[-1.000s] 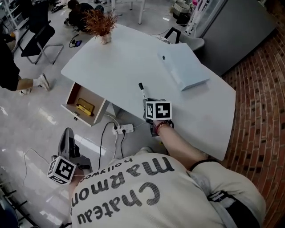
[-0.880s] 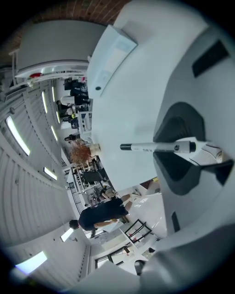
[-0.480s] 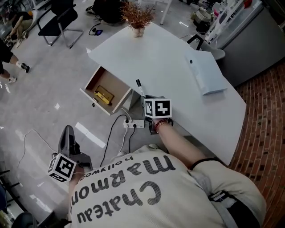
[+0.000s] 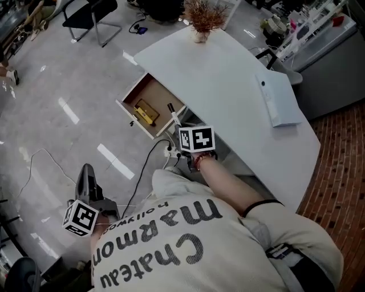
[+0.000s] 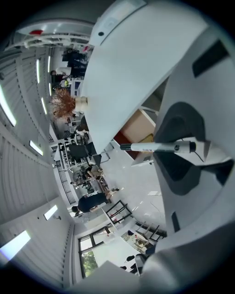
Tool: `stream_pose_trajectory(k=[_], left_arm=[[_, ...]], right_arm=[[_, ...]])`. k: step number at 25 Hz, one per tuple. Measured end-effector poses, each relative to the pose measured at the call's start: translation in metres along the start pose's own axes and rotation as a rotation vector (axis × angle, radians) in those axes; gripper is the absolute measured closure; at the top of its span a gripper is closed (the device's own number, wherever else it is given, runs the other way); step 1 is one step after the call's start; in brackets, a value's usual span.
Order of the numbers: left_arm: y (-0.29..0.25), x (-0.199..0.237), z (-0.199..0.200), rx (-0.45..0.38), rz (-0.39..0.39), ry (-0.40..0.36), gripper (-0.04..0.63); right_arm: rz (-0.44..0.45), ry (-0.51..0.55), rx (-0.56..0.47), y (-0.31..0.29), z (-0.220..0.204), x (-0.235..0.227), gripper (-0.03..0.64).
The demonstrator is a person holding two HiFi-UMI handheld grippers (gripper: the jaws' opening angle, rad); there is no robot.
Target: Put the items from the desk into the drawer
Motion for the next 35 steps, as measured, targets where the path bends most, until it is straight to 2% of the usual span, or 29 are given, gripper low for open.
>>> stream_pose_trajectory(k=[7, 13, 18, 27, 35], left_arm=[[0.0, 0.032, 0.017, -0.037, 0.074, 0.03, 0.594], [-0.022, 0.053, 0.056, -0.104, 0.142, 0.028, 0.594], [-0.055, 0.063, 0.083, -0.129, 0.192, 0.04, 0.594], [-0.109, 0.096, 0.106, -0.111, 0.32, 0.092, 0.594], [-0.15, 0.119, 0.098, -0.047, 0.377, 0.131, 0.594]], right_arm=[[0.052, 0.033, 0.056, -0.051, 0.015, 0.024, 0.548], [0.096, 0.05, 0.092, -0.114, 0.055, 0.039, 0.548], [0.08, 0.139, 0.173, -0.174, 0.079, 0.037, 0.548], [0.08, 0.183, 0.396, -0.273, 0.058, 0.017, 0.548], [0.133, 0.248, 0.503, -0.334, 0.044, 0.012, 0.548]])
Point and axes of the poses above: the fingertips, and each gripper's own axes: y backward along the fingers, x to its left, z out of its top, the point moved 5 cm from there along y, backward along the fingers, and after that the axes turned 9 degrees about y, right-handed, at the moved point
